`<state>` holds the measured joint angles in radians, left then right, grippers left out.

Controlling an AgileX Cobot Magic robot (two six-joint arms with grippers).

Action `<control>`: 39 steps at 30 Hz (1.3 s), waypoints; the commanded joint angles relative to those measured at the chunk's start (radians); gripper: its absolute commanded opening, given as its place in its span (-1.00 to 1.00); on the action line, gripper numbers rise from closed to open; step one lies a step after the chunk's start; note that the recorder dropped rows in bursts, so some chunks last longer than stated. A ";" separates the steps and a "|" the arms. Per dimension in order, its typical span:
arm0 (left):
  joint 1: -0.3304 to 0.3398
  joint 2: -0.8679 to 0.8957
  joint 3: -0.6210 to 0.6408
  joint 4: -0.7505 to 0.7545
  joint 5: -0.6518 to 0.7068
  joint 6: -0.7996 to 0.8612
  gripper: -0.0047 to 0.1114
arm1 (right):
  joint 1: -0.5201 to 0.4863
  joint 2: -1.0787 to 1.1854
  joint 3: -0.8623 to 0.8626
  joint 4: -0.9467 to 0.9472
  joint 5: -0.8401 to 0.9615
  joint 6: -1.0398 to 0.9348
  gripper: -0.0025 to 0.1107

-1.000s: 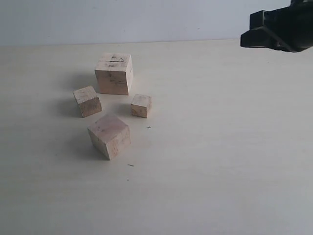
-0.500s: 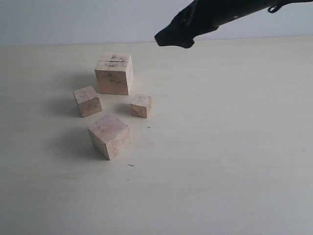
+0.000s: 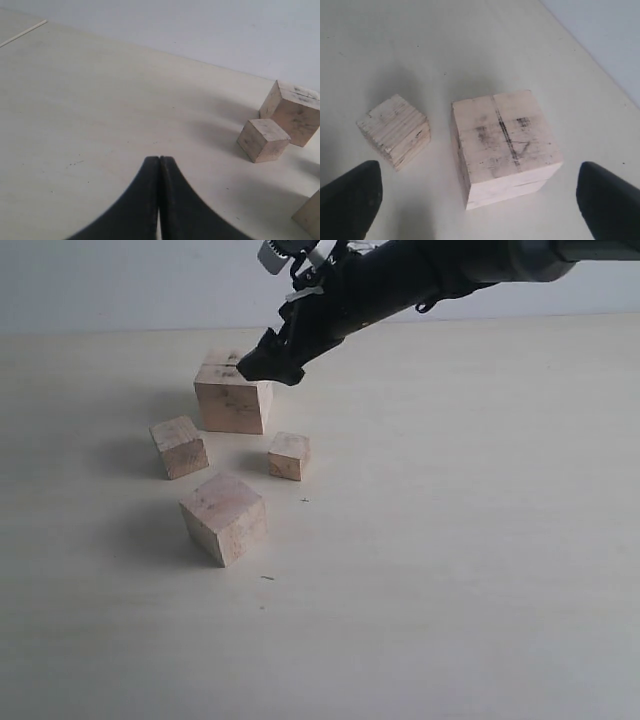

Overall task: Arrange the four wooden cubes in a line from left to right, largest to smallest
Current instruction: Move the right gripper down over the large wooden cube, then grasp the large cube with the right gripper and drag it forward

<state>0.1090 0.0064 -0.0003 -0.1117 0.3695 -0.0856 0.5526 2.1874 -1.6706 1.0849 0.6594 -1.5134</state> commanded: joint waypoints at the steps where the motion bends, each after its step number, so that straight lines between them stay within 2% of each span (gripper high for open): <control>1: 0.001 -0.006 0.000 -0.002 -0.003 0.003 -0.92 | 0.000 0.070 -0.076 0.011 -0.001 -0.012 0.90; 10: 0.001 -0.006 0.000 -0.002 -0.003 0.003 -0.92 | 0.000 0.221 -0.206 0.017 0.008 -0.101 0.90; 18: 0.001 -0.006 0.000 -0.002 -0.003 0.003 -0.92 | 0.000 0.304 -0.305 0.066 0.011 -0.103 0.90; 27: 0.001 -0.006 0.000 -0.002 -0.003 0.003 -0.92 | 0.000 0.370 -0.352 0.076 0.027 -0.146 0.90; 32: 0.001 -0.006 0.000 -0.002 -0.003 0.003 -0.92 | 0.000 0.376 -0.352 0.148 0.025 -0.196 0.88; 35: 0.001 -0.006 0.000 -0.002 -0.003 0.003 -0.92 | 0.000 0.376 -0.352 0.164 0.035 -0.218 0.72; 39: 0.001 -0.006 0.000 -0.002 -0.003 0.003 -0.92 | 0.000 0.376 -0.352 0.164 0.109 -0.216 0.10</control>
<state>0.1090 0.0064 -0.0003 -0.1117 0.3695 -0.0856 0.5526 2.5660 -2.0162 1.2371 0.7080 -1.7213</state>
